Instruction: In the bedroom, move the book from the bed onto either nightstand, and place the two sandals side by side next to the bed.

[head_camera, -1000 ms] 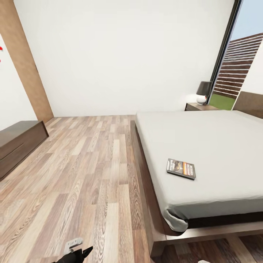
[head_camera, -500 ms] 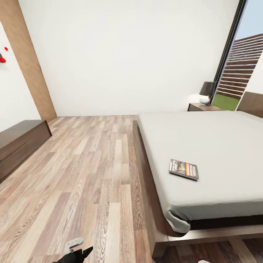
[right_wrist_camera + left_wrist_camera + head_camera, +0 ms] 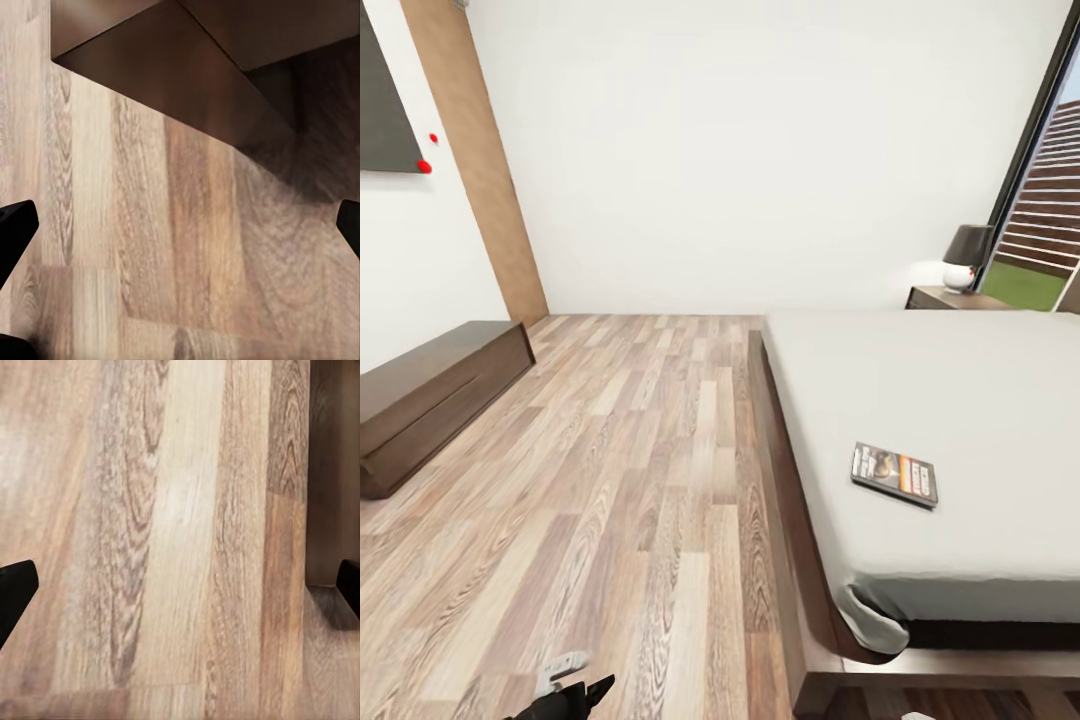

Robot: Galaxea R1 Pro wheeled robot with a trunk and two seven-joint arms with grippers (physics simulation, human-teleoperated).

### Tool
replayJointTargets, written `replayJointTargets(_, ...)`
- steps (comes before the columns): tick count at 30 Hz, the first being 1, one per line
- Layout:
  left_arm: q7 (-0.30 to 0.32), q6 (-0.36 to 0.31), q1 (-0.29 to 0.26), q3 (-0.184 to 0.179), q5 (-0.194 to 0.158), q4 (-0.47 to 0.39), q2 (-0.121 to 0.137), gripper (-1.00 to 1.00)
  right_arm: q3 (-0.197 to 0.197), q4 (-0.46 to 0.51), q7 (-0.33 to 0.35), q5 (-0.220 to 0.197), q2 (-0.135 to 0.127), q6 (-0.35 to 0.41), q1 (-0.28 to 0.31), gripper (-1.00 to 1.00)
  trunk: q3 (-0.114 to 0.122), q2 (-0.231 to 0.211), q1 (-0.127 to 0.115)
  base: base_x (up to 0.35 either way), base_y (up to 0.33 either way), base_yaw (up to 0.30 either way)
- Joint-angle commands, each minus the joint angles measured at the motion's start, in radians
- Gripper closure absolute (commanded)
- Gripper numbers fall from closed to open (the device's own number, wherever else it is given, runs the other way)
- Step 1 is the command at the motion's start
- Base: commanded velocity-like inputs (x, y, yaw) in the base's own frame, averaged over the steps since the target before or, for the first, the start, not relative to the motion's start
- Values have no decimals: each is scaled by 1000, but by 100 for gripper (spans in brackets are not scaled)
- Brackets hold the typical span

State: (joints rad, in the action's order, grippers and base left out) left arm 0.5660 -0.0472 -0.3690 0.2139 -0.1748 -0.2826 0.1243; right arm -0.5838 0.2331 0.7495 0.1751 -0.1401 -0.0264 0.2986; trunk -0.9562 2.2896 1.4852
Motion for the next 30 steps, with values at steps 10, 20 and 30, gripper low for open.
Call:
replayJointTargets(10, 5, -5, -1, 2, -6, 1, 0, -100, -8, 0, 4, 11, 0, -3, 1, -100, -1, 0, 0, 0, 0, 186)
replayJointTargets(20, 5, 1, -1, 2, -6, 2, 0, -100, -8, 0, 5, 11, 0, -3, 1, -100, -1, 0, 0, 0, 0, 186)
replayJointTargets(30, 5, 44, -1, 2, -8, 3, 0, -100, -7, -1, 5, 15, 2, -3, 1, -100, -1, 0, 0, 0, 0, 165)
